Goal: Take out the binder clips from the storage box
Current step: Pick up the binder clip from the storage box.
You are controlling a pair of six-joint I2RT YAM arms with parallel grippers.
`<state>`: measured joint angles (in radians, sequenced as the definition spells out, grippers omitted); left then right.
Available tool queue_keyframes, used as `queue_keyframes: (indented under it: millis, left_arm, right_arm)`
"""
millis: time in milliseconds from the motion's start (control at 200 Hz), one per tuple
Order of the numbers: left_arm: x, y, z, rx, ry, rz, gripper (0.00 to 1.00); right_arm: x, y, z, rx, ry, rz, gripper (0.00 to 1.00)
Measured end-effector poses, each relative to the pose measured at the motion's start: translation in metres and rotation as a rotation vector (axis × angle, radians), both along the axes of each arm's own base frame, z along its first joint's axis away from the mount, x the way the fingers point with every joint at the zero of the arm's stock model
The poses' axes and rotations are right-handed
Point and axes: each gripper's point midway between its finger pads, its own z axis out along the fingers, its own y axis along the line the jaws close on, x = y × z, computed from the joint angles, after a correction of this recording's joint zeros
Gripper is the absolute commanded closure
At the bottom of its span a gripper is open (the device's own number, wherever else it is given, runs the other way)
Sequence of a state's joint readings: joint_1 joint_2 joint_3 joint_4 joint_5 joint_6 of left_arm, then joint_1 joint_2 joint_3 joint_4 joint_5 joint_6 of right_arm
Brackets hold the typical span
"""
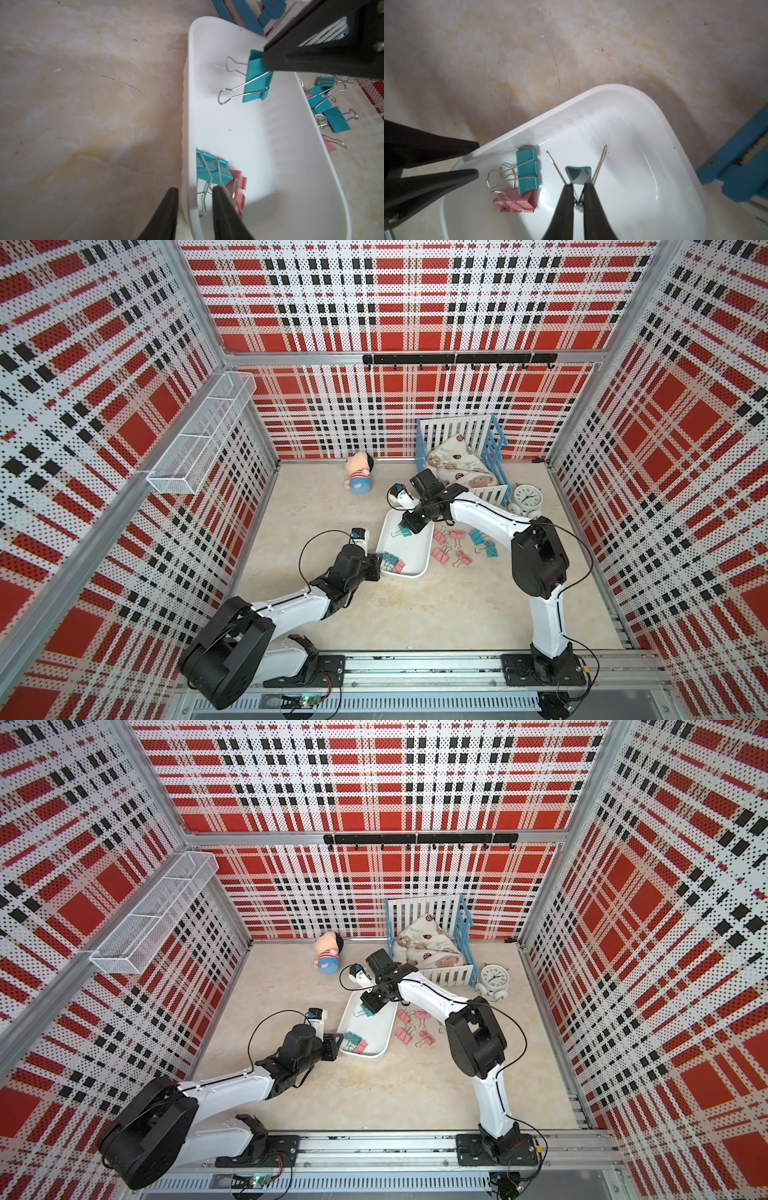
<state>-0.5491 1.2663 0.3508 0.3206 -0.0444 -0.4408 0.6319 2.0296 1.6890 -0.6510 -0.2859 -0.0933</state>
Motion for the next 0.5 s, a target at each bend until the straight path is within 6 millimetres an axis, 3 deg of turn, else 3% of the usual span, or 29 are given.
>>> queue_keyframes:
  millis: [135, 276, 501]
  left_arm:
    - [0.0, 0.0, 0.0, 0.0, 0.001, 0.0, 0.65]
    - [0.0, 0.0, 0.0, 0.001, 0.002, -0.002, 0.65]
    - [0.0, -0.002, 0.001, -0.001, 0.002, -0.008, 0.65]
  right_arm:
    - [0.002, -0.026, 0.028, 0.069, -0.021, -0.065, 0.93]
    - [0.005, -0.07, 0.057, 0.142, -0.053, -0.176, 0.93]
    - [-0.011, -0.143, 0.078, 0.257, -0.066, -0.356, 0.92]
